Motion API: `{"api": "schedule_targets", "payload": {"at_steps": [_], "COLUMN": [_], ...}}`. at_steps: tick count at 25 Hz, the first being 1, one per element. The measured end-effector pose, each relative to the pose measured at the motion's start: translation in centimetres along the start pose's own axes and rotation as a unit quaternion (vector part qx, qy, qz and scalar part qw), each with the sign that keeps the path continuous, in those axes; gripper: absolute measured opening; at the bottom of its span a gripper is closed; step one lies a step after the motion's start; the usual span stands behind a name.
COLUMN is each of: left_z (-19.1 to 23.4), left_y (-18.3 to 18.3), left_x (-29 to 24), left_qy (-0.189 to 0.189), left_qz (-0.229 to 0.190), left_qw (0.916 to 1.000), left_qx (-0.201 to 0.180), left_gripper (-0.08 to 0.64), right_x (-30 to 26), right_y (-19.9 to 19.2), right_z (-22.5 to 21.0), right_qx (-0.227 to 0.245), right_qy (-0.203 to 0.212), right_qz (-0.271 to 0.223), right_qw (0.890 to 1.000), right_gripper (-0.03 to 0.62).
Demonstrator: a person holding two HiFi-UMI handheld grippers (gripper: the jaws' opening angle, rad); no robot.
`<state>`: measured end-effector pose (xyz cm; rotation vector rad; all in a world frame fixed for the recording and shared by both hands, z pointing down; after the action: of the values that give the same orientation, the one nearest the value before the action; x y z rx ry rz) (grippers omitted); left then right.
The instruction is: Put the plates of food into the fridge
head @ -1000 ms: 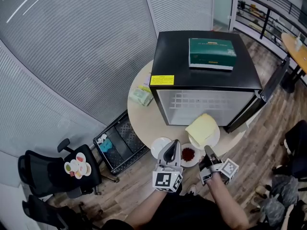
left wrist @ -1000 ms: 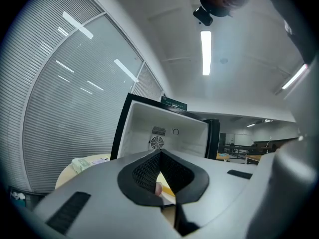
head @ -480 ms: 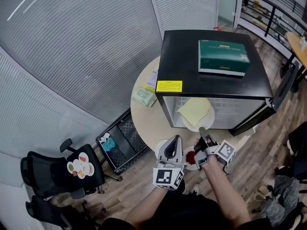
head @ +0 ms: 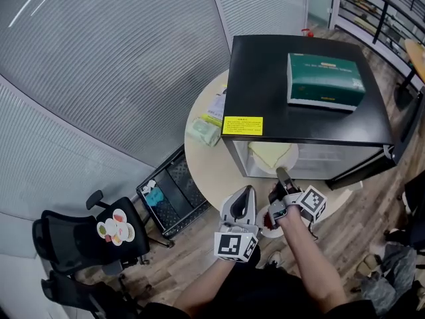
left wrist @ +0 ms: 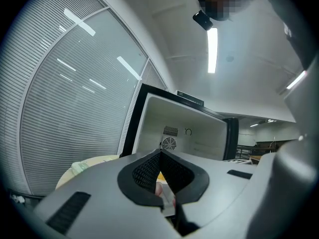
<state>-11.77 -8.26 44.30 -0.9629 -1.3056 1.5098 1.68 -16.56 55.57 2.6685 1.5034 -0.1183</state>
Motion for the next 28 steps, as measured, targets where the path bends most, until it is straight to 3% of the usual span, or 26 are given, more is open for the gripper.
{"api": "schedule_targets", "payload": {"at_steps": [28], "left_z": [0.1], "left_y": [-0.9], "left_x": [-0.6], "left_qy": [-0.01], "left_qz": [0.007], "left_qw": [0.9999], "left_qx": [0.011], "left_gripper": [0.004], "right_x": [-2.2], "right_y": [0.9], "right_z": [-0.3], "right_qx": [-0.047], "right_qy": [0.005], "right_qz": [-0.008], "right_qw": [0.999], "right_gripper": [0.02]}}
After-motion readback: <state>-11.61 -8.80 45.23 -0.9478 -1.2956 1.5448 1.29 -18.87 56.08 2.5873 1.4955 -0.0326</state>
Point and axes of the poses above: the fingertips, and each gripper's own axes: x backward along the fingers, z to its left, y out of its top, the point moved 4 cm from there along x, backward along the fingers, and after that the axes turned 5 degrees about -x, right-handed, at the moved point
